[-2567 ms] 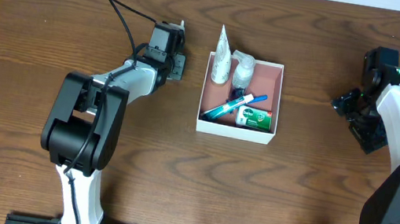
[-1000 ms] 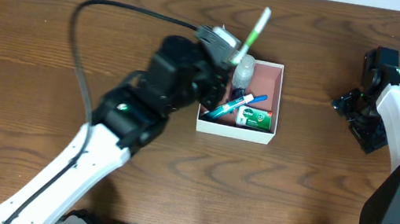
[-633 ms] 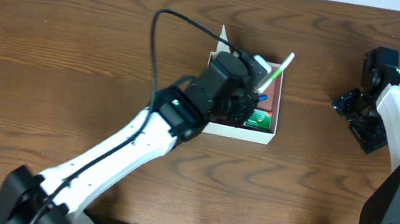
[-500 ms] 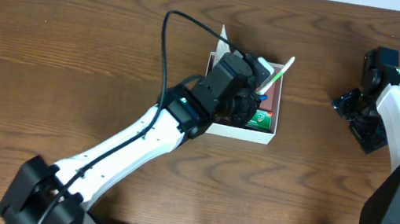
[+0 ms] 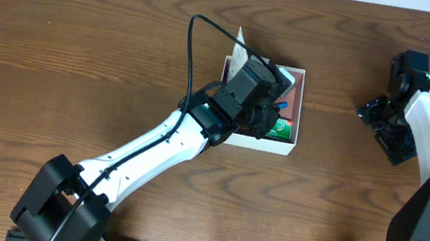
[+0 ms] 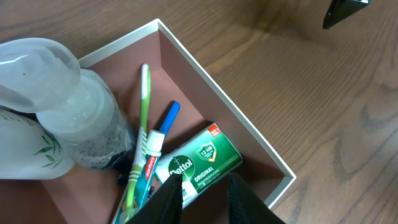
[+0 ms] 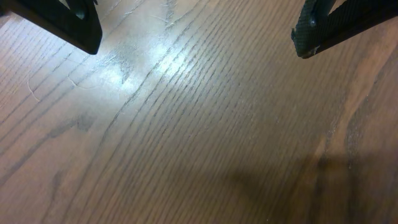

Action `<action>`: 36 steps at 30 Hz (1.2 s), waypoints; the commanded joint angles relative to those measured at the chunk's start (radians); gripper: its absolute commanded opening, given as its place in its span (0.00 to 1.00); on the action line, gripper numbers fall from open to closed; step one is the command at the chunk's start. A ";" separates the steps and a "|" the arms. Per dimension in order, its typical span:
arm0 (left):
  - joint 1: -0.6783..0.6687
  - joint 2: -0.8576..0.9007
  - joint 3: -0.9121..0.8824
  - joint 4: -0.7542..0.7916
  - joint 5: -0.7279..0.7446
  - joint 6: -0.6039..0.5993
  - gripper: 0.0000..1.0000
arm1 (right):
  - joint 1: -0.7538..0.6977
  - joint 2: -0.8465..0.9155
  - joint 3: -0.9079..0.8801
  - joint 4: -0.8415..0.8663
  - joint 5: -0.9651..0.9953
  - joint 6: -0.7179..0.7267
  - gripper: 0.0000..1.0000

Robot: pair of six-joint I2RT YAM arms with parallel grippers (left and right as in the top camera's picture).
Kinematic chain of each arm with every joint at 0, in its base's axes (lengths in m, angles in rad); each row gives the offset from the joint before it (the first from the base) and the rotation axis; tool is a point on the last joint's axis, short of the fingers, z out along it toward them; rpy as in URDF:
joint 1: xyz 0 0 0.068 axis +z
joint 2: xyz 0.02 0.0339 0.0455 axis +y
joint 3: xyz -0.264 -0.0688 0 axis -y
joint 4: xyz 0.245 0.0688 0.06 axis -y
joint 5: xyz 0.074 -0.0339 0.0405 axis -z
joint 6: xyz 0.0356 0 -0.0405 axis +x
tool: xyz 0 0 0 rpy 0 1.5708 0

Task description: Pack container

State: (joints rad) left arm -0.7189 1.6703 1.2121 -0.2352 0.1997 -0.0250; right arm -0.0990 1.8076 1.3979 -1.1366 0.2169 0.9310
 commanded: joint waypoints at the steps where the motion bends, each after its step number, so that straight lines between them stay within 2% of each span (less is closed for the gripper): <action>1: 0.002 0.002 0.016 0.006 -0.002 0.006 0.33 | -0.005 0.006 0.007 0.000 0.011 -0.005 0.99; 3: 0.002 -0.001 0.016 0.011 -0.001 0.005 0.36 | -0.005 0.006 0.007 0.000 0.011 -0.004 0.99; 6: 0.001 -0.021 0.016 0.012 0.000 0.000 0.46 | -0.005 0.006 0.007 0.000 0.011 -0.004 0.99; 8: 0.001 -0.048 0.016 0.011 0.007 -0.004 0.48 | -0.005 0.006 0.007 0.000 0.011 -0.005 0.99; 12: 0.001 -0.140 0.016 0.004 0.051 -0.006 0.61 | -0.005 0.006 0.007 0.000 0.011 -0.004 0.99; 15: 0.002 -0.240 0.016 -0.031 0.051 -0.005 0.63 | -0.005 0.006 0.007 0.000 0.011 -0.004 0.99; 17: 0.003 -0.307 0.016 -0.068 0.048 -0.005 0.68 | -0.005 0.006 0.007 0.000 0.011 -0.004 0.99; 20: 0.003 -0.426 0.016 -0.174 -0.019 -0.005 0.79 | -0.005 0.006 0.007 0.000 0.011 -0.004 0.99; 31: 0.003 -0.831 0.016 -0.577 -0.296 -0.006 0.92 | -0.005 0.006 0.007 0.000 0.011 -0.004 0.99; 36: 0.003 -0.966 0.016 -0.758 -0.443 -0.119 0.96 | -0.005 0.006 0.007 0.000 0.011 -0.004 0.99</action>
State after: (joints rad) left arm -0.7181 0.7479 1.2133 -0.9489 -0.1150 -0.0685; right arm -0.0990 1.8076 1.3979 -1.1366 0.2169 0.9310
